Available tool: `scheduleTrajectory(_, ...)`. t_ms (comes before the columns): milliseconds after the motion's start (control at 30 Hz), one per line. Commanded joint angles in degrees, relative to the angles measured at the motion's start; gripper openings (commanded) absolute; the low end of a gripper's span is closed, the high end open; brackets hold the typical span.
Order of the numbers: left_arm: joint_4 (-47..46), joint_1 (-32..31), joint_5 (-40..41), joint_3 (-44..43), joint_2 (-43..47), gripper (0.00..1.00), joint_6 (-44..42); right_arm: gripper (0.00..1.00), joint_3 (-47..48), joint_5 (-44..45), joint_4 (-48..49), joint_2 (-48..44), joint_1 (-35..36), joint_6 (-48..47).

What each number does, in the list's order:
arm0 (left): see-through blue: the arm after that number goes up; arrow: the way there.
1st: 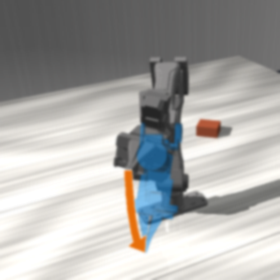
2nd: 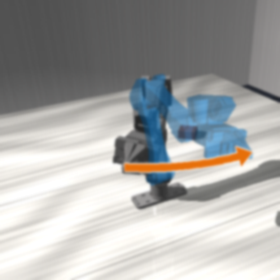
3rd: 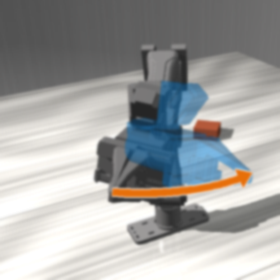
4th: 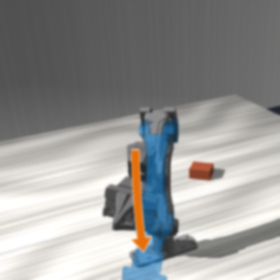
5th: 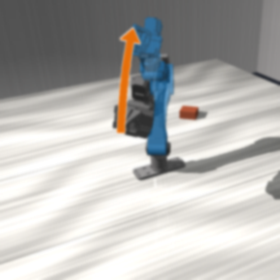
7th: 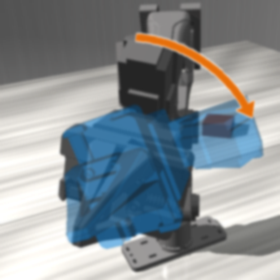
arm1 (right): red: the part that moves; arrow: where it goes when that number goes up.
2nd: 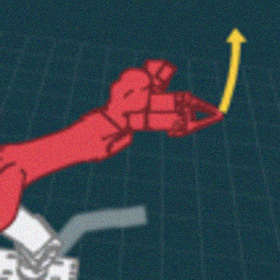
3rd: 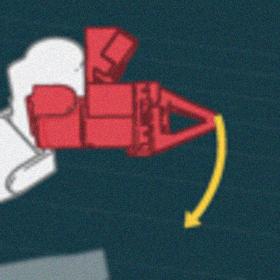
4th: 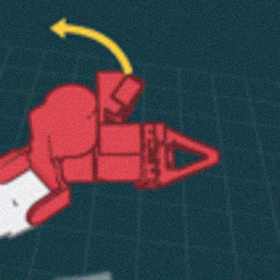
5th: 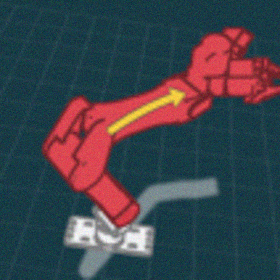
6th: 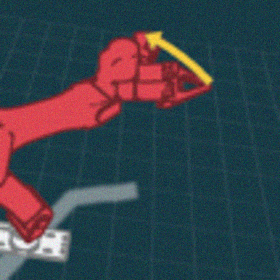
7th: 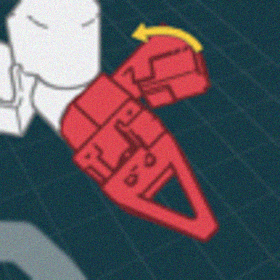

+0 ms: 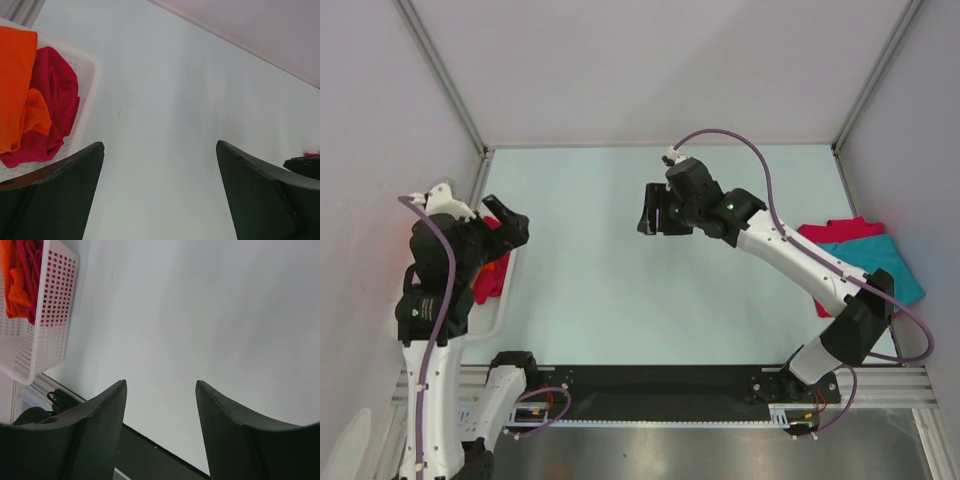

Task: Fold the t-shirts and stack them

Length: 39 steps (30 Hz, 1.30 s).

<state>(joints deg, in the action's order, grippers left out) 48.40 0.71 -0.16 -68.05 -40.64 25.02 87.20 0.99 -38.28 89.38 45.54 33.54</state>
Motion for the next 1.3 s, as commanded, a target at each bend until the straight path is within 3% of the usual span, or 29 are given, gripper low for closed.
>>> scheduleTrajectory(0,-2.00,-0.18,-0.71,-0.94,-4.09,0.99,-0.40,0.63,3.77,-2.40,0.14,0.53,-1.59,-3.66)
scheduleTrajectory(367,-1.39,-0.18,-4.32,-7.61,-22.43,1.00,-4.00,0.63,-3.43,-8.11,6.02,-2.02,-3.96,-3.31)
scheduleTrajectory(467,2.29,-0.18,-0.73,-10.42,-27.54,1.00,-6.29,0.63,-4.31,-10.04,7.25,-2.19,-5.02,-2.78)
scheduleTrajectory(633,7.93,0.17,12.99,-12.81,-35.11,1.00,-7.00,0.63,-6.16,-11.10,7.96,-2.72,-5.72,-2.43)
scheduleTrajectory(933,6.27,2.89,9.05,-4.82,-40.03,1.00,-5.15,0.63,-8.10,-11.54,7.96,-5.10,-7.31,-2.51)
scheduleTrajectory(1133,0.39,2.89,4.82,7.21,-39.86,1.00,-0.15,0.63,-8.80,-11.63,8.31,-5.80,-8.27,-2.87)
scheduleTrajectory(1267,-0.15,2.89,3.69,8.55,-41.27,1.00,-0.06,0.63,-9.59,-12.07,8.49,-6.41,-8.80,-3.13)
